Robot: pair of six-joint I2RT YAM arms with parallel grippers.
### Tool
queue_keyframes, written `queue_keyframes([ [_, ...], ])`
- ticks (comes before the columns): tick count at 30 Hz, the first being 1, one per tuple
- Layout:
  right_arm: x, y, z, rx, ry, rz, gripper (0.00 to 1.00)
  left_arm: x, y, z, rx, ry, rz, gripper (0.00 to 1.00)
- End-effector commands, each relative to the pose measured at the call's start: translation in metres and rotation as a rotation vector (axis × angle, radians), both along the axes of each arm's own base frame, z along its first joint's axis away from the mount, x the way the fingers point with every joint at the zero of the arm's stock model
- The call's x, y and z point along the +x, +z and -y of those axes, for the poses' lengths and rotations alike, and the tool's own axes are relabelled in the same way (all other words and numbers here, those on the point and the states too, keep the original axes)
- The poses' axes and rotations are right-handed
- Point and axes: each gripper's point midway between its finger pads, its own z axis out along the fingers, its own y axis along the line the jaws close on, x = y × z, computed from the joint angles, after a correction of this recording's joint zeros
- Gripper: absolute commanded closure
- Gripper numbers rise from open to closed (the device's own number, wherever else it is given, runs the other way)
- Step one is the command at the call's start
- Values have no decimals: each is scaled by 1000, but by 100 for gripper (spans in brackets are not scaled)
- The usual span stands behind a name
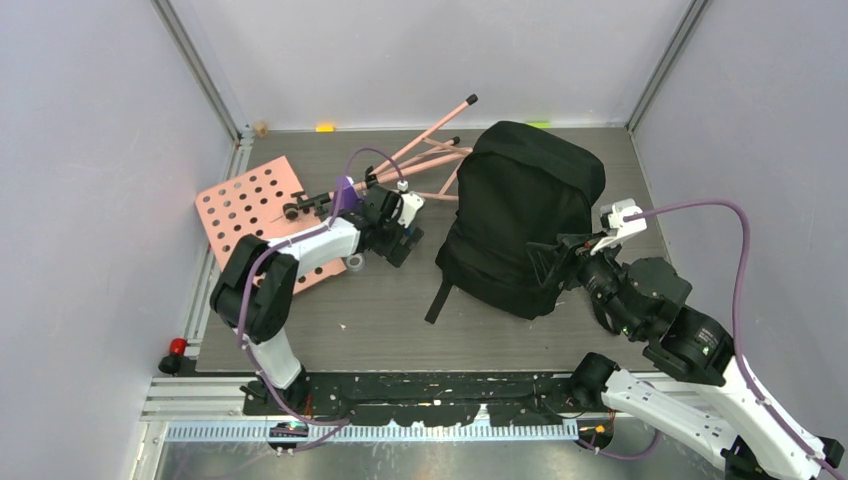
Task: Pack the student bag
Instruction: Move the stationery to the center of the board.
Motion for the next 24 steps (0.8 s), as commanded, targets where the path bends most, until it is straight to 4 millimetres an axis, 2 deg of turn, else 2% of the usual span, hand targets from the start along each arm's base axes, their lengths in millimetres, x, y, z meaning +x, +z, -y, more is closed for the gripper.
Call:
queue_keyframes([
  [1,-4,10,8,24,-15,33,30,7,-4,4,20,-114,-21,12],
  [10,-11,10,21,51,-39,42,30,14,-18,-10,105,-109,-30,14],
  [14,-11,10,22,54,-42,43,30,10,-23,-11,111,-111,-64,15],
  [17,-11,9,22,51,-43,41,30,0,-26,-8,86,-101,-116,22],
  [20,-11,10,22,48,-45,45,30,-15,-26,-2,71,-82,-159,34],
  [24,-10,10,22,42,-45,47,30,-37,-27,-1,160,-48,-141,36],
])
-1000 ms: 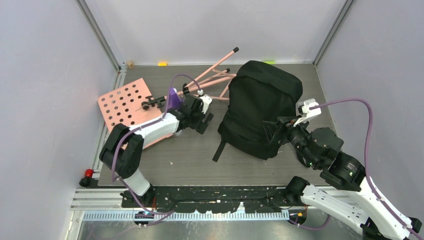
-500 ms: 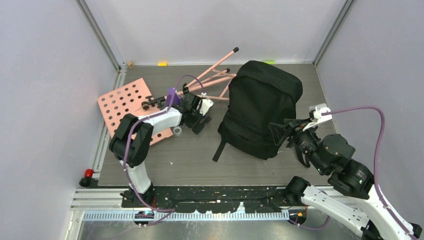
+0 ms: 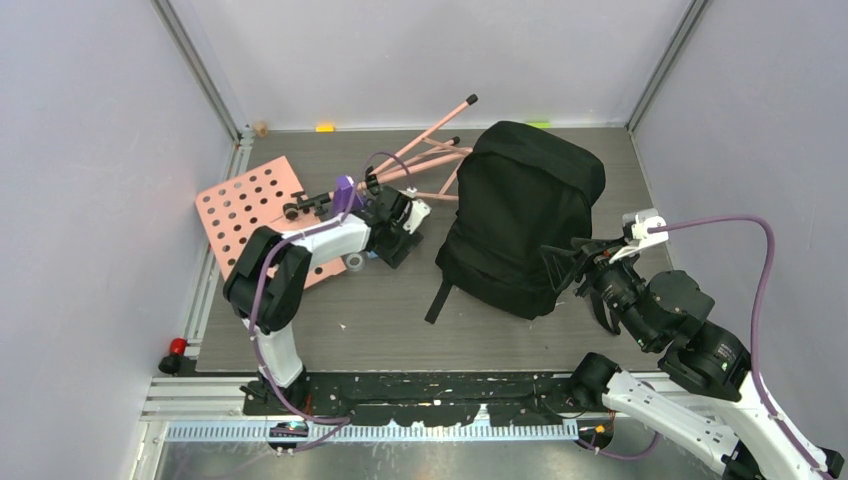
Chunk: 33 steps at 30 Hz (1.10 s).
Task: Pack the student bag
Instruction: Move the stationery to the center of the board.
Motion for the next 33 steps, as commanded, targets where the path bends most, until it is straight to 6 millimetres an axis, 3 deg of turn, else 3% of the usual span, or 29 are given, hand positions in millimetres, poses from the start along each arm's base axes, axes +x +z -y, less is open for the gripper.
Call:
queue_keyframes([
  [1,3,2,1,4,-15,8,30,-40,-1,6,76,37,-43,37],
  [10,6,-1,-6,4,-3,6,30,-87,13,26,82,190,-1,35],
  [16,8,-3,-11,-1,9,-1,30,-82,19,16,98,246,61,31],
  [22,8,-4,-13,3,13,-5,30,-80,10,29,48,250,22,32],
  [30,4,-1,-7,8,5,-2,30,-88,-4,39,-86,313,-100,46],
  [33,3,0,-3,11,-3,5,30,-90,-7,35,-87,329,-112,59],
])
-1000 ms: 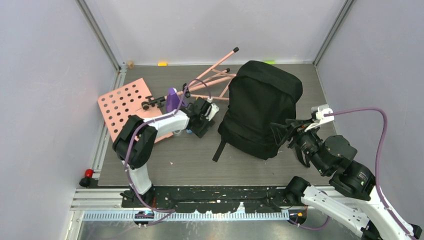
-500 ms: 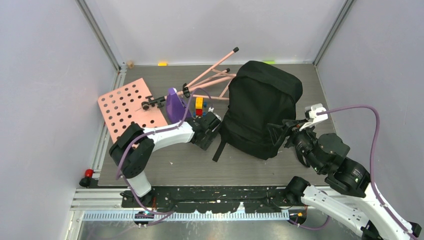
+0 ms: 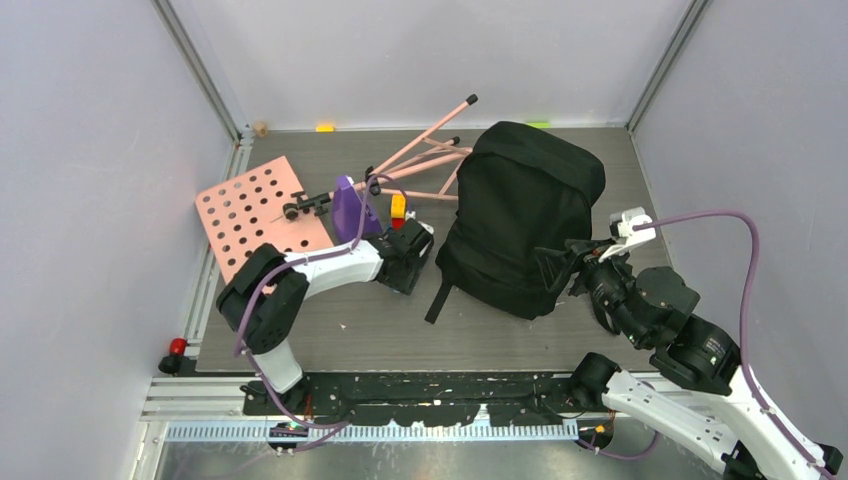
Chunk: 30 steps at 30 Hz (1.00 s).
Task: Pack the student bag
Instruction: Move the stationery to the center of the board, then pick up the stationery from the center of the board.
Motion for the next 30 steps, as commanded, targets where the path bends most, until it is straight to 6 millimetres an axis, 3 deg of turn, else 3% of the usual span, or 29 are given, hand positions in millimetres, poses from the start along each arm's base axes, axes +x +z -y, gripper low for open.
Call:
queue_keyframes([
  [1,-3,16,6,44,-11,38,30,-2,-3,3,-60,40,-21,64],
  [6,-5,18,9,26,-14,35,30,-4,7,-14,-33,80,32,86],
  [12,3,12,1,51,-49,-43,30,-3,61,-10,-206,7,237,90],
  [16,6,16,-28,134,18,-117,33,-15,113,5,-388,-108,359,90],
  [21,17,18,-76,272,108,-182,35,-37,192,34,-685,-249,501,89],
  [22,19,9,-87,294,125,-221,35,-42,205,38,-737,-269,516,89],
  [23,21,17,-95,349,143,-218,35,-46,216,43,-786,-287,527,89],
  [26,24,12,-126,411,223,-257,33,-56,234,52,-872,-315,522,89],
  [30,30,13,-151,465,264,-266,31,-67,248,67,-950,-369,521,89],
])
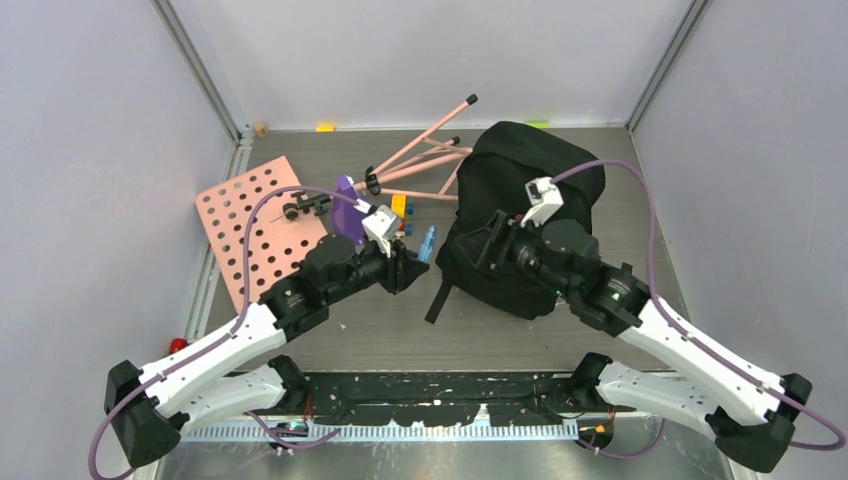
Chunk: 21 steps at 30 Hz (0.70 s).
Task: Pack the student bag
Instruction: Pick up the stationery from the center of the board.
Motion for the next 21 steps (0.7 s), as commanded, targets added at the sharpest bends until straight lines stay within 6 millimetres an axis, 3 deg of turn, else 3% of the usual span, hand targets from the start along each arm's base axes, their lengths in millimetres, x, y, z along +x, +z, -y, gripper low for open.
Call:
queue_keyframes([
  [1,0,35,-38,200,82,31,31,-15,30,25,-133,-115,41,89],
  [8,8,17,-60,170,93,-10,35,-22,33,37,-154,-156,44,89],
  [12,14,5,-63,147,72,-22,44,-22,35,39,-166,-161,50,89],
  [14,16,2,-63,138,62,-25,56,-22,35,39,-173,-161,51,89],
  [16,17,2,-63,137,62,-21,73,-21,33,40,-165,-159,45,89],
  [17,16,3,-63,139,64,-17,86,-21,31,40,-161,-158,40,87],
  [18,16,4,-63,133,66,-8,92,-21,30,41,-156,-160,37,78],
  [20,16,9,-57,111,56,17,99,-20,27,40,-134,-164,44,37],
  [21,17,15,-51,108,39,37,99,-19,26,39,-112,-162,58,23],
])
